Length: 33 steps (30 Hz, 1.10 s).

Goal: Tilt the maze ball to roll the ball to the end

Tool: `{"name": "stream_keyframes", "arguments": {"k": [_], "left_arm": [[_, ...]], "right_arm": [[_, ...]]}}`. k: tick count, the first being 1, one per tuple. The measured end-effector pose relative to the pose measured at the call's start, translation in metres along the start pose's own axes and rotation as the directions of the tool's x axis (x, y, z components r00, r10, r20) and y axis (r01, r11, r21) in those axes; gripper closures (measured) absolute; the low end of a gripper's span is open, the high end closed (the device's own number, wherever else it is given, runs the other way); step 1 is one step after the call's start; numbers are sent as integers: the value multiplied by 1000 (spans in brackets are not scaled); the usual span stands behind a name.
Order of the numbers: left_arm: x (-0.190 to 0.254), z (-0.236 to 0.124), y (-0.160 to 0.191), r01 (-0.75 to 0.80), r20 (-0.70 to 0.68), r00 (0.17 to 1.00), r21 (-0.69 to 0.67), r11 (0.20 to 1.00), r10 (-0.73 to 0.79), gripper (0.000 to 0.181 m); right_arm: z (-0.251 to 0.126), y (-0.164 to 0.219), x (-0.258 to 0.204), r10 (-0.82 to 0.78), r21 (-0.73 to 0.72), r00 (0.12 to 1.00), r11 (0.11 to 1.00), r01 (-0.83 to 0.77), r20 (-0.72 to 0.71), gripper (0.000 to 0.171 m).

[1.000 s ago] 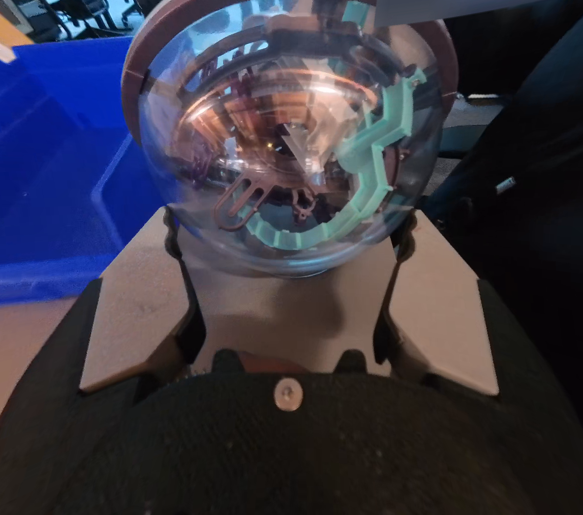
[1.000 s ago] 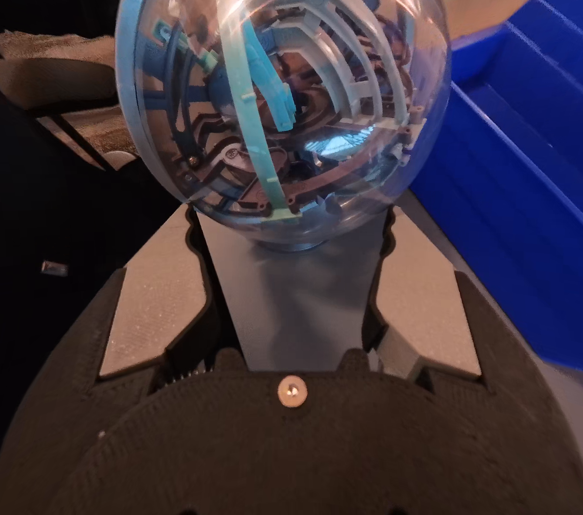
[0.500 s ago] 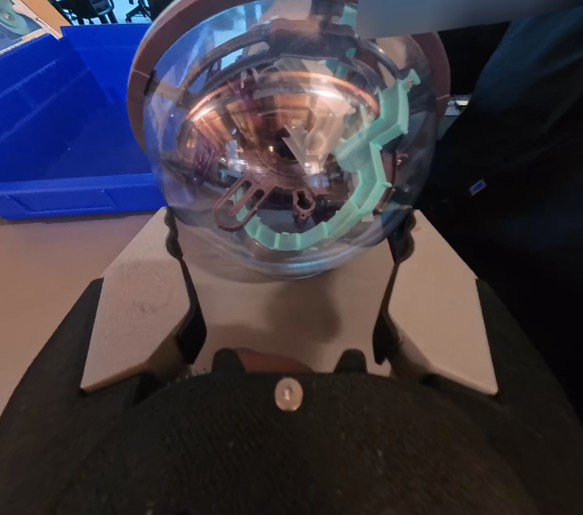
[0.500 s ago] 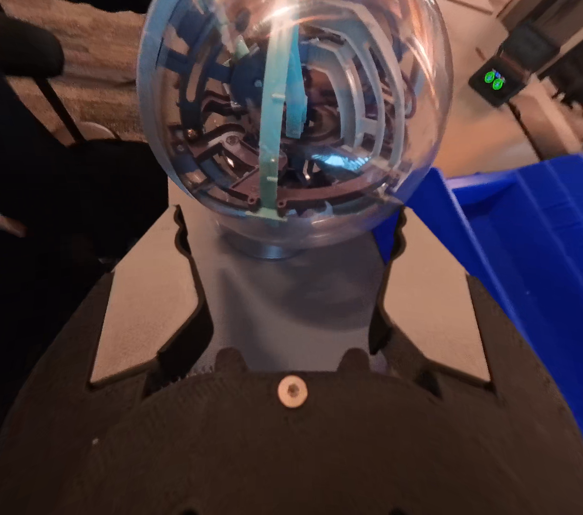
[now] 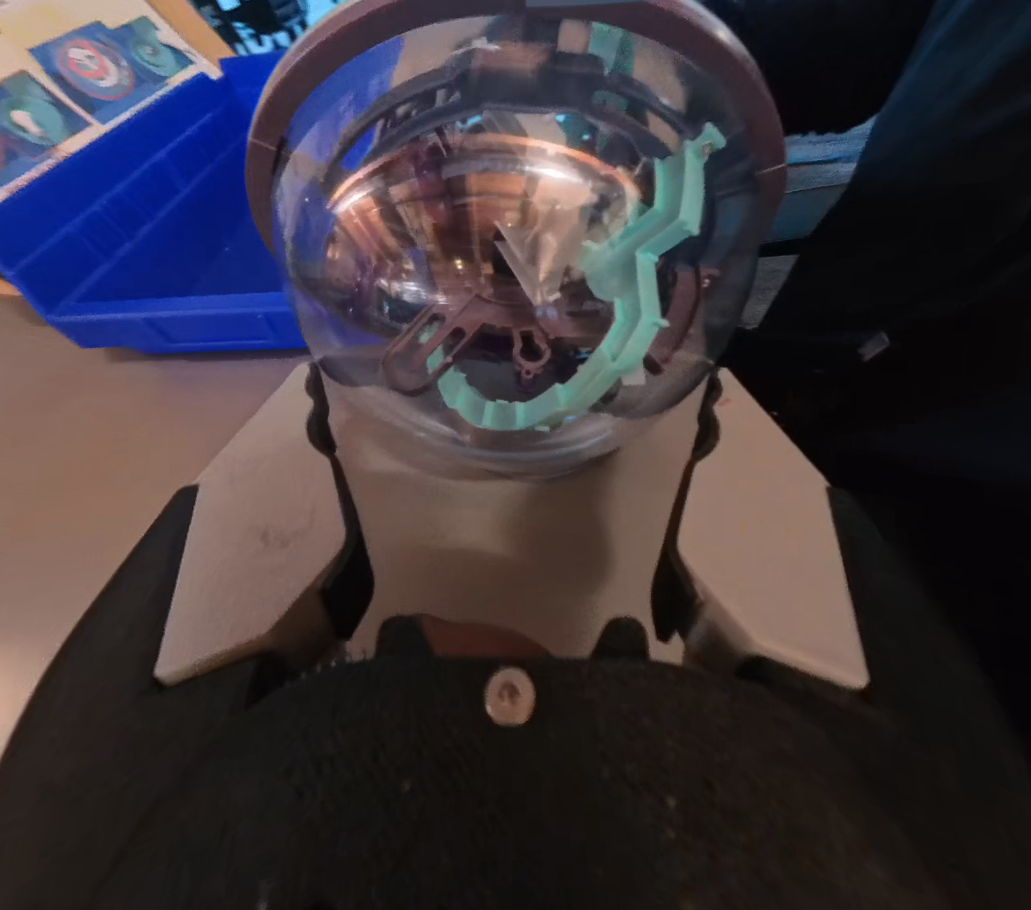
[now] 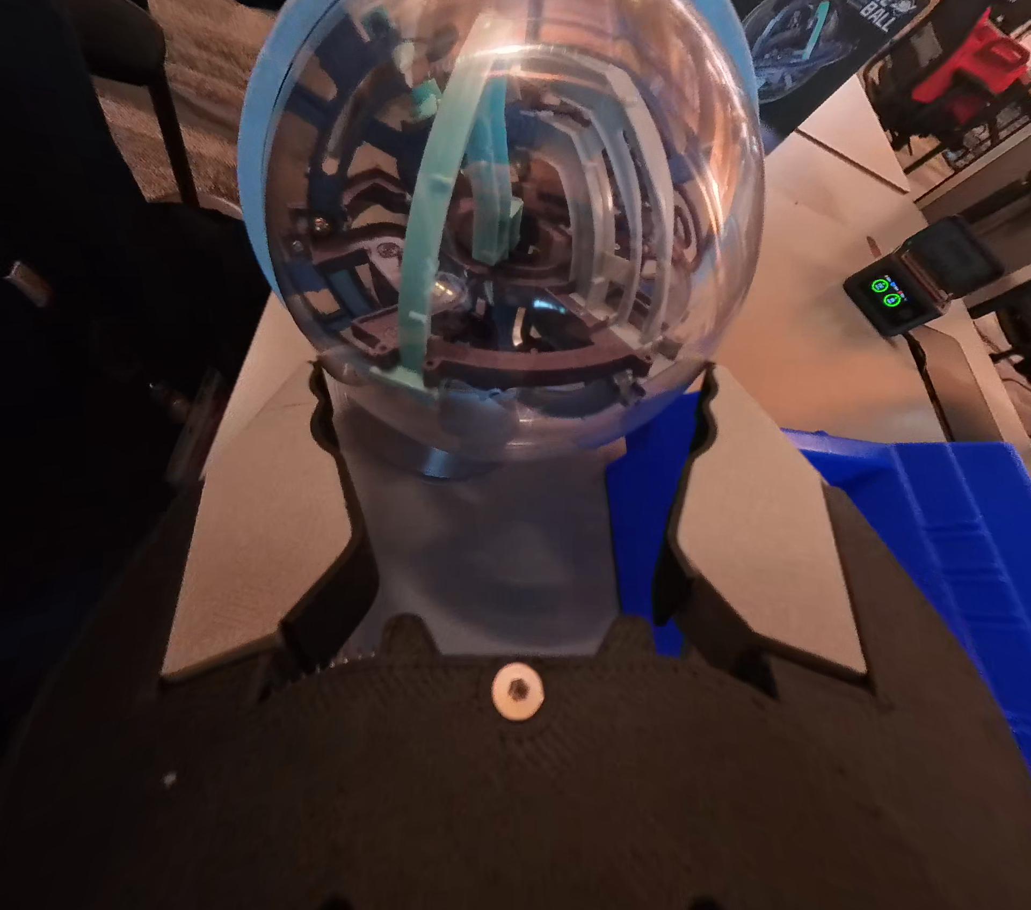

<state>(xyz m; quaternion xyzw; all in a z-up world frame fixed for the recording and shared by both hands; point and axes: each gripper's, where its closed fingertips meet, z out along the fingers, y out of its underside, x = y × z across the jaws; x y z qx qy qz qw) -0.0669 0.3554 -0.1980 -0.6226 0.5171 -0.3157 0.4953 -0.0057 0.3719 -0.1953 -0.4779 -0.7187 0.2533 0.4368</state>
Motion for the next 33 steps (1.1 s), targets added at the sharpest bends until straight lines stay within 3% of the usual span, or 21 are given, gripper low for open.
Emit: {"name": "stream_keyframes", "arguments": {"k": [5, 12, 17, 33], "left_arm": [[2, -8, -1, -82, 146, 986, -32, 996, 86, 58], [-8, 3, 2, -133, 176, 973, -106, 985, 150, 46], [-12, 1, -17, -100, 121, 987, -46, 994, 105, 43], [-19, -2, -18, 50, 22, 999, -110, 993, -48, 43]], "right_arm": [[2, 6, -1, 45, 13, 999, 999, -45, 23, 54], [12, 9, 5, 59, 29, 998, 998, -60, 24, 42], [20, 17, 5, 154, 3, 987, 988, -154, 52, 42], [10, -4, 13, 308, 104, 949, 944, -314, 72, 42]]}}
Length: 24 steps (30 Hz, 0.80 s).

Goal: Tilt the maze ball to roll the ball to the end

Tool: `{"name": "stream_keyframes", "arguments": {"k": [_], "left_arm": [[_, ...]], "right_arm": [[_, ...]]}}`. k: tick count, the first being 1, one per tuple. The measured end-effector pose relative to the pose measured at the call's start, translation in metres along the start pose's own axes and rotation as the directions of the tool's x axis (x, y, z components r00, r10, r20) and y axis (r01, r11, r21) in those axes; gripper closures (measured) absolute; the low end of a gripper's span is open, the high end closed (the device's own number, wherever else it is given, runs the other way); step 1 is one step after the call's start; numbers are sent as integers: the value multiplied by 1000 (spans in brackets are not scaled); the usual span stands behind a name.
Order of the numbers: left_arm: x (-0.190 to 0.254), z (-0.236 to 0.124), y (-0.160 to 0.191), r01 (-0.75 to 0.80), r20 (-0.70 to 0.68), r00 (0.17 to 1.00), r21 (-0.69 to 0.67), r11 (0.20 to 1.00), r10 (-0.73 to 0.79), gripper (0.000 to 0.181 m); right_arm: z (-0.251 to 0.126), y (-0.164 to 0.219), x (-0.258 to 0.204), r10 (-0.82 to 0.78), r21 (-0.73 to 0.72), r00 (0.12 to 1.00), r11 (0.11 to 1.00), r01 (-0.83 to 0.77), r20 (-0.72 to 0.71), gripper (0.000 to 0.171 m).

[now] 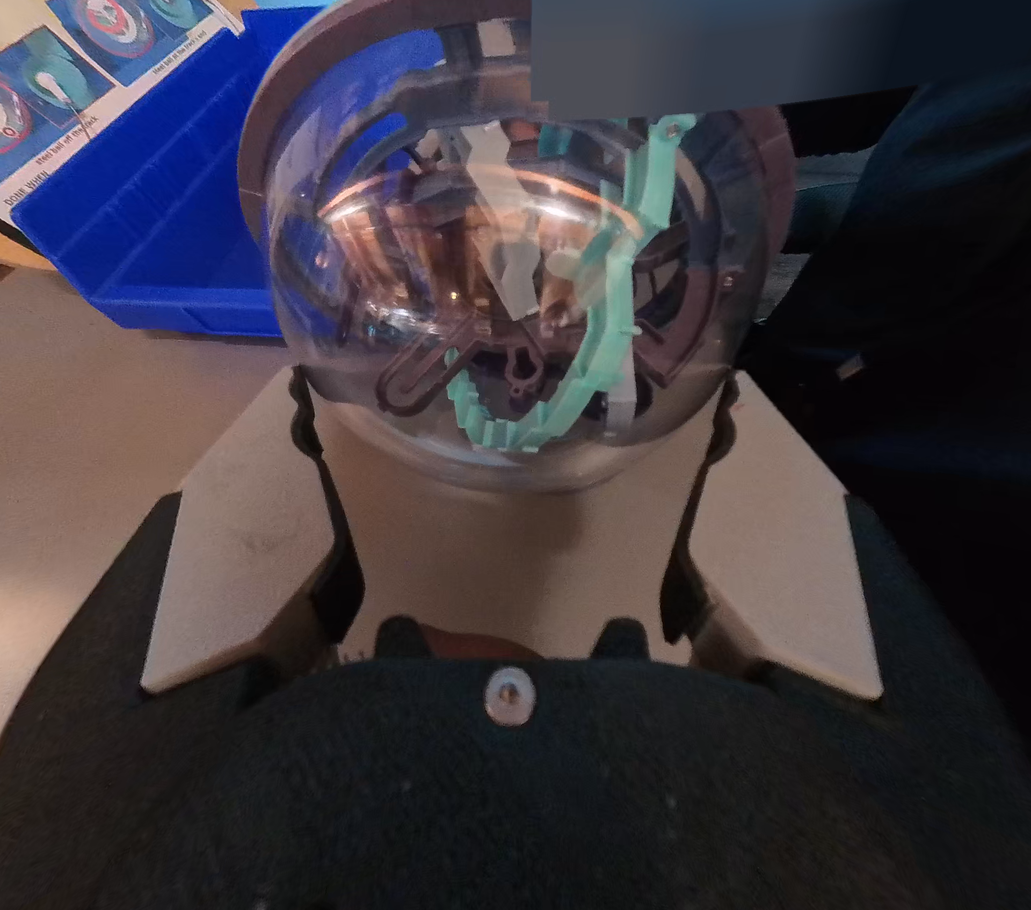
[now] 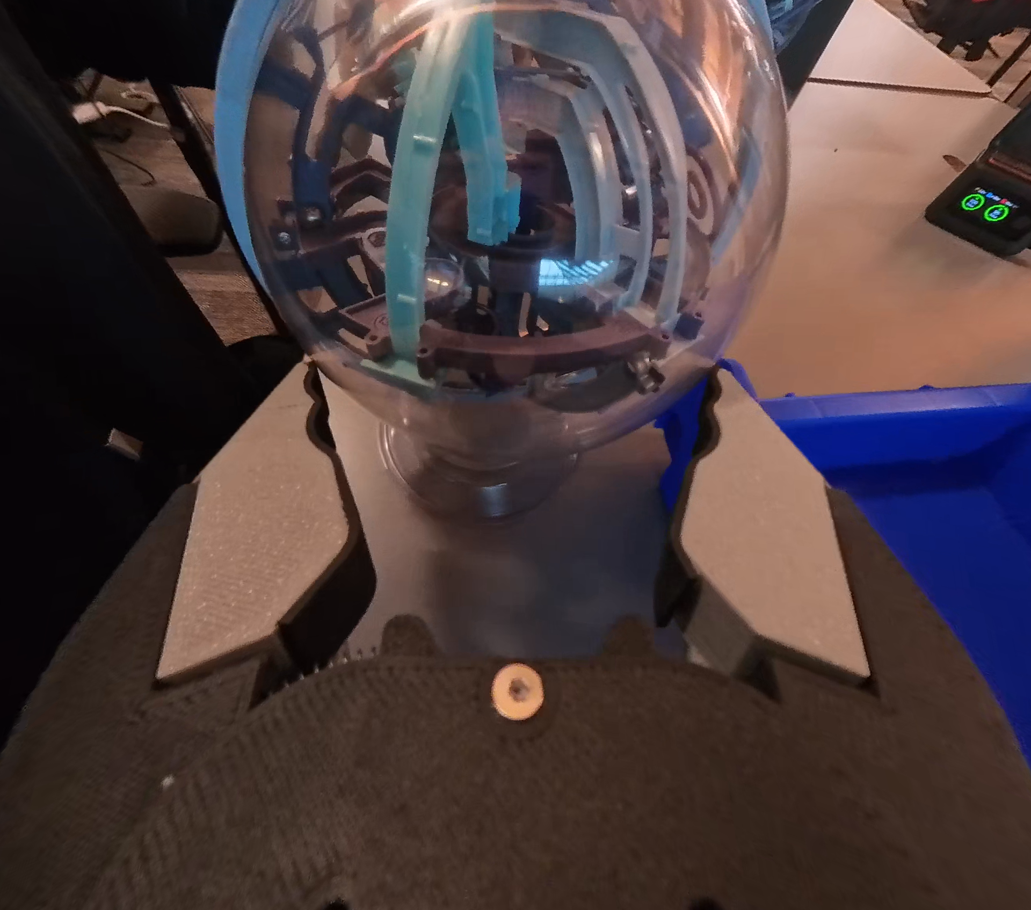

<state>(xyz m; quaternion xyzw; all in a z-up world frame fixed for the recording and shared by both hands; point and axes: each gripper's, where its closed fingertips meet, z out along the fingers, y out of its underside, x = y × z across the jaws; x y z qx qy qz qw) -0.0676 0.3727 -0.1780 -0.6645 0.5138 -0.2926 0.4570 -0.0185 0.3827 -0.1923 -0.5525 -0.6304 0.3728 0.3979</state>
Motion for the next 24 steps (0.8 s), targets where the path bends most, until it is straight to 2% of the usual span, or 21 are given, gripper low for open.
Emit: {"name": "stream_keyframes", "arguments": {"k": [10, 24], "left_arm": [[3, -5, -4, 51, 9, 999, -83, 995, -50, 41], [5, -3, -11, 46, 29, 999, -82, 996, -43, 38]], "right_arm": [[6, 2, -5, 55, 21, 997, 998, -57, 48, 42], [11, 7, -8, 70, 15, 996, 997, -71, 63, 41]]}}
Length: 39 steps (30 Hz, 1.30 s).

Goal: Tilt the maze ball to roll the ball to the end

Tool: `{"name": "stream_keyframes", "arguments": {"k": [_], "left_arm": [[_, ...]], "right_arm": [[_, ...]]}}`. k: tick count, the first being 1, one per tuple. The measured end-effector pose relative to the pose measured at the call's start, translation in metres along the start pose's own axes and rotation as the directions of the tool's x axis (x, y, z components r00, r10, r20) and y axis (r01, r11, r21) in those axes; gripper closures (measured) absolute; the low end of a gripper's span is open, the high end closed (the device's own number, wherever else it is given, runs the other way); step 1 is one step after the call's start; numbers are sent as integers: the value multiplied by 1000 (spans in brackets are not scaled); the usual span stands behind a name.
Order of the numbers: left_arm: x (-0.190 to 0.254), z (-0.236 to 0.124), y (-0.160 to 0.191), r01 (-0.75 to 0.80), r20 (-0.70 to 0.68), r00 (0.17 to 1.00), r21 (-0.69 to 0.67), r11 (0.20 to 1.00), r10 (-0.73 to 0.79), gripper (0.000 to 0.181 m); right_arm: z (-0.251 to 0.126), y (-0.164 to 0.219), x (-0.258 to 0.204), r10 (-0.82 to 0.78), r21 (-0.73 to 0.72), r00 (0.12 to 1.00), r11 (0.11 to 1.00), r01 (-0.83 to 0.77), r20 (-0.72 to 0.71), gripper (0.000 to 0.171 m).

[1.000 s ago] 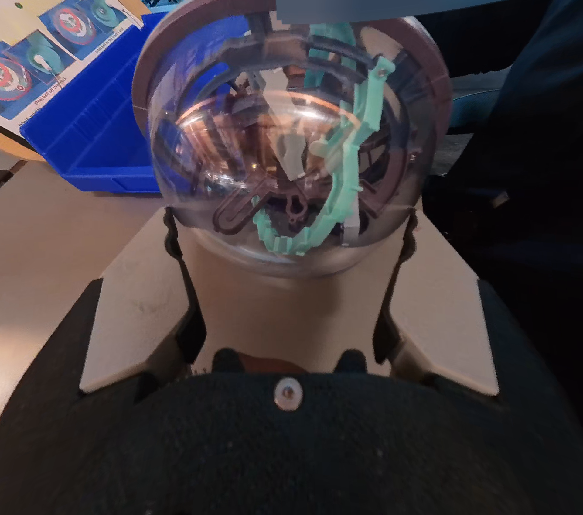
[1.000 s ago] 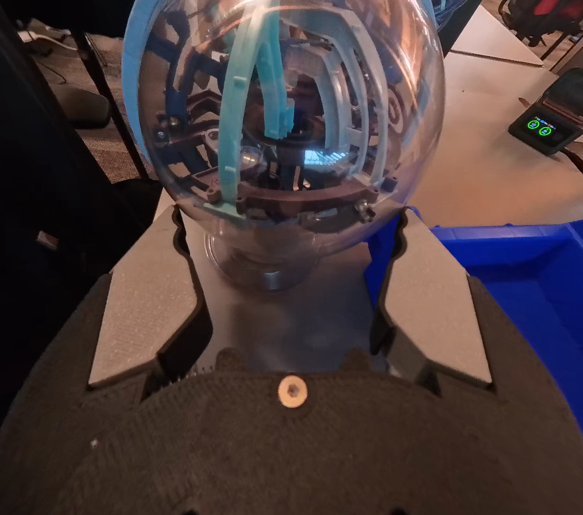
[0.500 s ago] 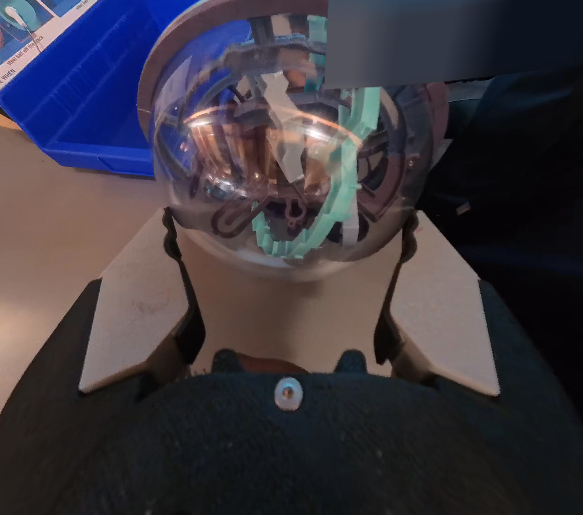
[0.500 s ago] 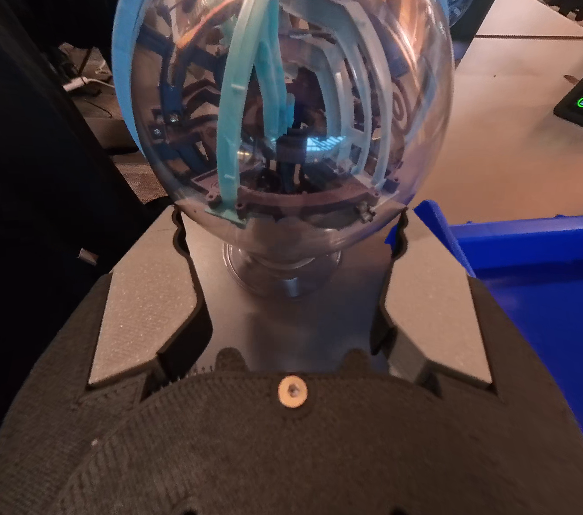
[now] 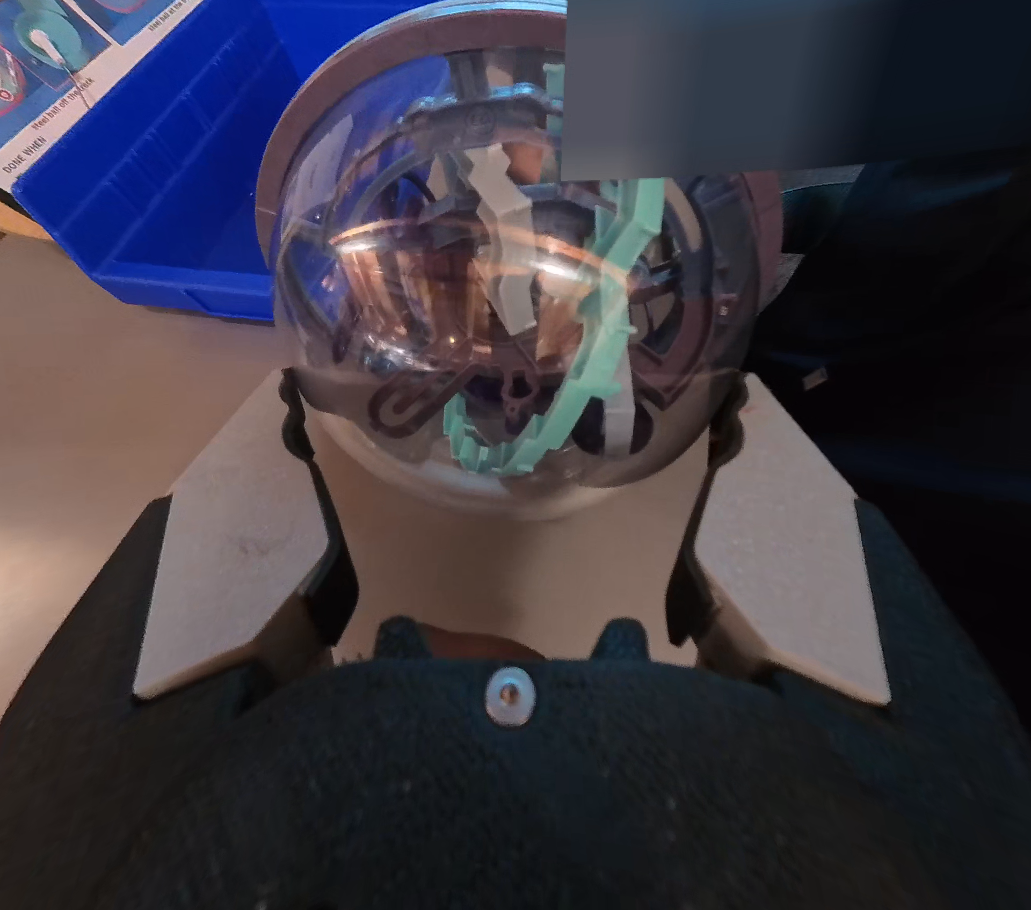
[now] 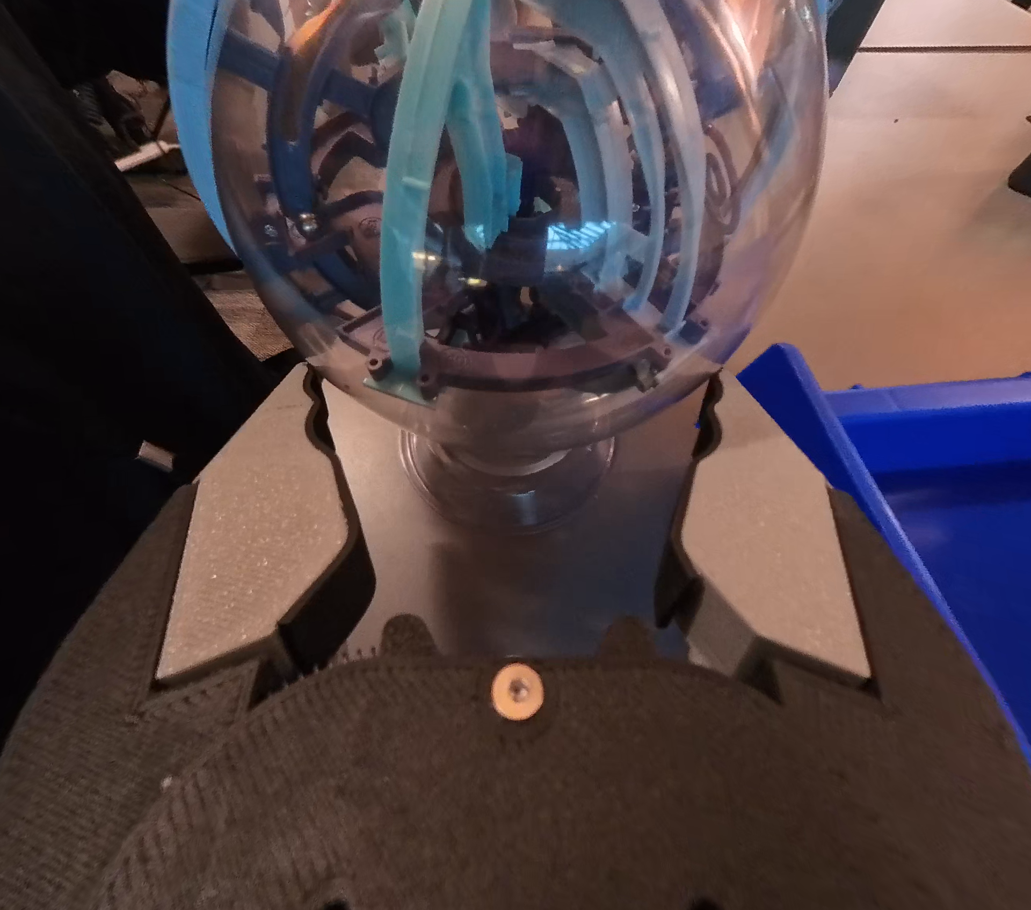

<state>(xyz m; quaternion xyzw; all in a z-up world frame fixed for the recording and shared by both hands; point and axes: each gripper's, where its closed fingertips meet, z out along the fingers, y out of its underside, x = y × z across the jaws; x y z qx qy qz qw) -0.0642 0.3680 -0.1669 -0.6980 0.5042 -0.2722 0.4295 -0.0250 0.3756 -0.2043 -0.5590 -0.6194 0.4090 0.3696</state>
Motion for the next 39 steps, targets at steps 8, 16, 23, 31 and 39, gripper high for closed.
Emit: {"name": "stream_keyframes", "arguments": {"k": [8, 16, 23, 31, 39], "left_arm": [[2, 2, 6, 42, -17, 999, -7, 999, -42, 37], [5, 4, 14, 132, -45, 990, -12, 991, -133, 37], [3, 3, 11, 128, -44, 991, -2, 992, -128, 37], [0, -4, -9, 64, -44, 997, -1, 998, -64, 36], [0, -2, -8, 57, -54, 997, -15, 998, -58, 35]], "right_arm": [[-4, -4, -2, 20, 13, 1000, 1000, -20, 9, 42], [-4, -1, -5, 88, -7, 995, 996, -88, 54, 42], [-1, 1, -5, 99, -4, 993, 995, -99, 60, 42], [7, 3, -7, 112, 1, 992, 994, -113, 64, 43], [6, 0, -7, 117, 15, 992, 993, -118, 57, 43]]}}
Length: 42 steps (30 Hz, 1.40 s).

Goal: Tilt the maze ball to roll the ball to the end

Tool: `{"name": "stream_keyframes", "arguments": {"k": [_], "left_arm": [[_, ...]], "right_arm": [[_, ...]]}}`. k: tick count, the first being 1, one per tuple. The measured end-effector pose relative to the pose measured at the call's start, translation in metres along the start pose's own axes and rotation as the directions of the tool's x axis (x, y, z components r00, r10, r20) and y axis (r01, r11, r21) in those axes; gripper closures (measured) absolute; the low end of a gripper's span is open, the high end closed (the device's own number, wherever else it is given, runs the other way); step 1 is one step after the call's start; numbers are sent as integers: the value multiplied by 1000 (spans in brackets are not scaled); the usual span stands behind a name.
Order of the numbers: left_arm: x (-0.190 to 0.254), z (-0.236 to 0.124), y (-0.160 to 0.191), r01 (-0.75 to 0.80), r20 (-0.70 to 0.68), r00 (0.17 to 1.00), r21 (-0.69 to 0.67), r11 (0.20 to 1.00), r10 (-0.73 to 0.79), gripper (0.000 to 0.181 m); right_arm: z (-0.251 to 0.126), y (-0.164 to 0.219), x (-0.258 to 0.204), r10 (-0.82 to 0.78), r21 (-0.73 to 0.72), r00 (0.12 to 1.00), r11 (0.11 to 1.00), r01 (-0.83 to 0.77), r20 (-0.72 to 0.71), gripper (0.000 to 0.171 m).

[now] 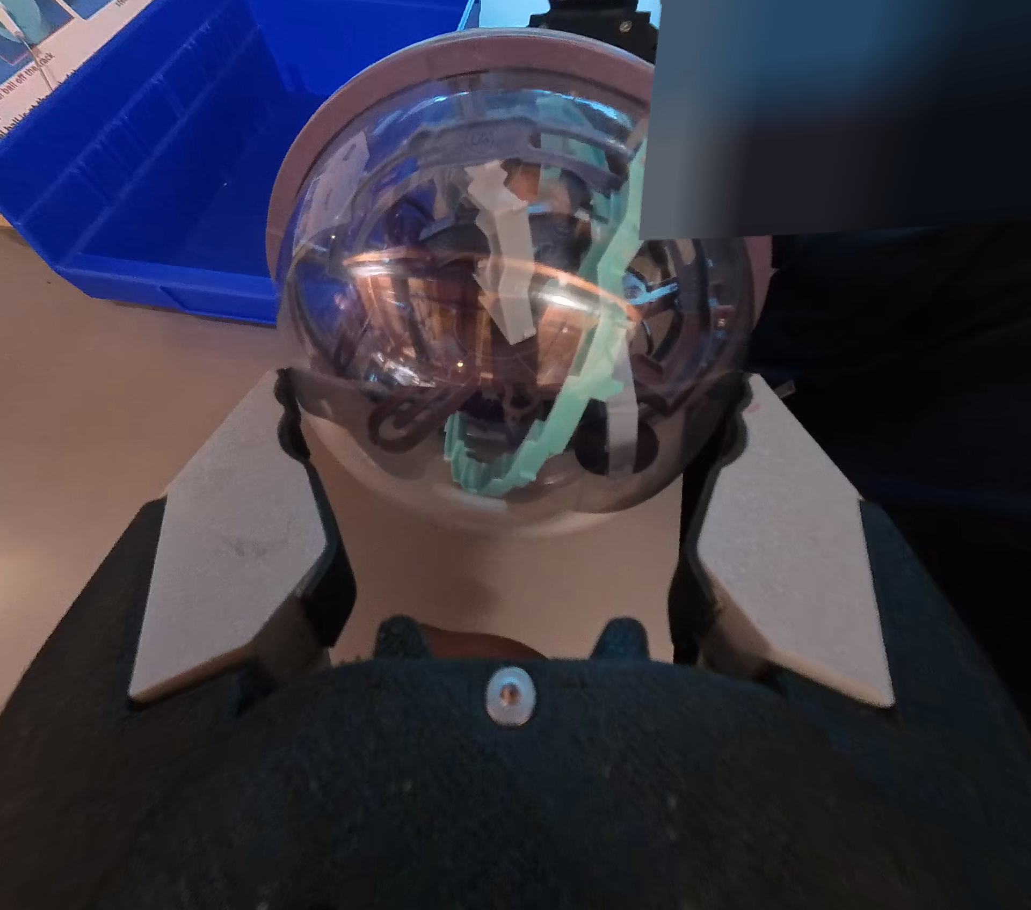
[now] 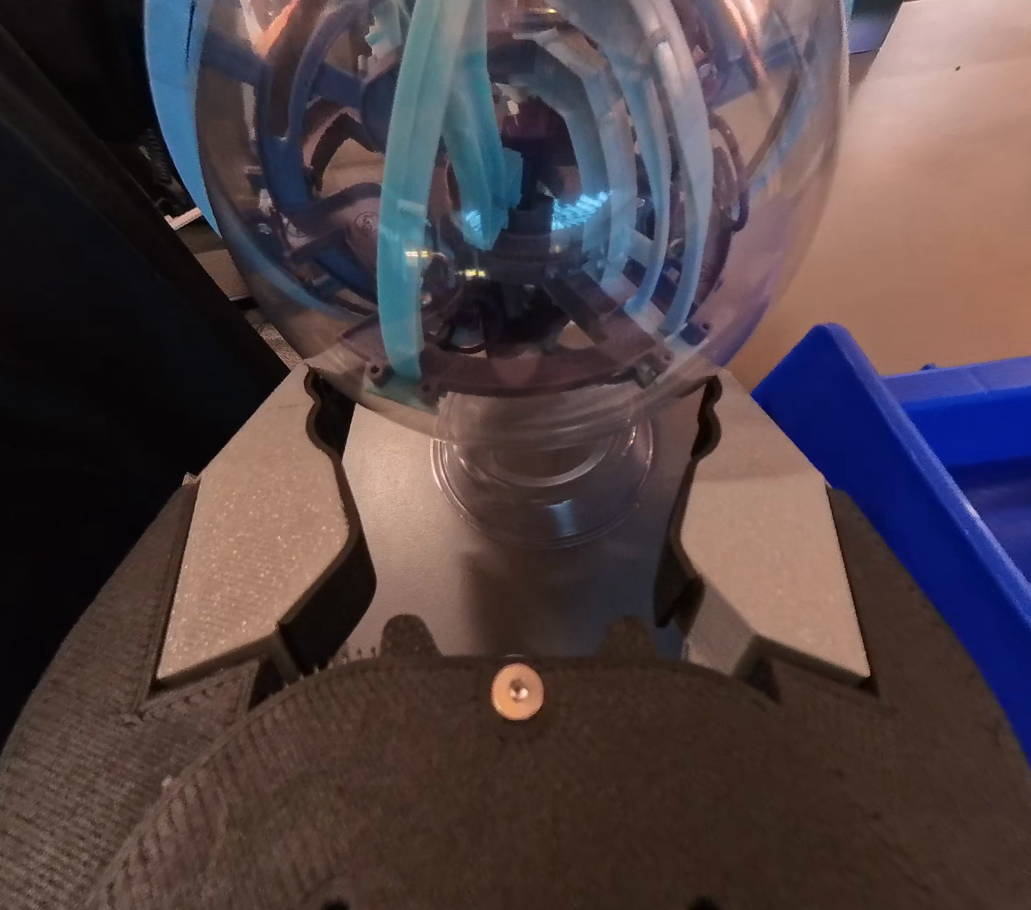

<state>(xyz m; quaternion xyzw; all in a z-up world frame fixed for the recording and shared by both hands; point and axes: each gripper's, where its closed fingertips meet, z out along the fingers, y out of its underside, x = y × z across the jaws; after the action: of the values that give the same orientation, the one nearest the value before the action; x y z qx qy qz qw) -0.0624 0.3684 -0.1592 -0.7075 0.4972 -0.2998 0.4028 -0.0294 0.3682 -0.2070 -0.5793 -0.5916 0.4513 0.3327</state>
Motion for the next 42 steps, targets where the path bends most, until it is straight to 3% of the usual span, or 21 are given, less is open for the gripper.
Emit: {"name": "stream_keyframes", "arguments": {"k": [16, 25, 32, 36, 42], "left_arm": [[-1, 1, -19, -162, 7, 987, -43, 986, 162, 33], [-1, 10, 0, -77, -63, 995, -85, 993, 72, 32], [-3, 13, 11, -84, -142, 988, -139, 987, 64, 31], [-4, 16, 9, -101, -204, 977, -151, 983, 69, 34], [-2, 28, 7, -141, -295, 952, -178, 974, 84, 33]], "right_arm": [[1, -3, 6, -78, 18, 995, 997, 79, -59, 42], [8, 19, -1, 32, -90, 999, 995, -30, 20, 43], [6, 37, 9, -117, -259, 990, 961, 93, -79, 49], [-22, 20, 18, -159, -228, 977, 966, 124, -141, 48], [-44, -29, 8, -387, -182, 916, 913, 365, -103, 49]]}}
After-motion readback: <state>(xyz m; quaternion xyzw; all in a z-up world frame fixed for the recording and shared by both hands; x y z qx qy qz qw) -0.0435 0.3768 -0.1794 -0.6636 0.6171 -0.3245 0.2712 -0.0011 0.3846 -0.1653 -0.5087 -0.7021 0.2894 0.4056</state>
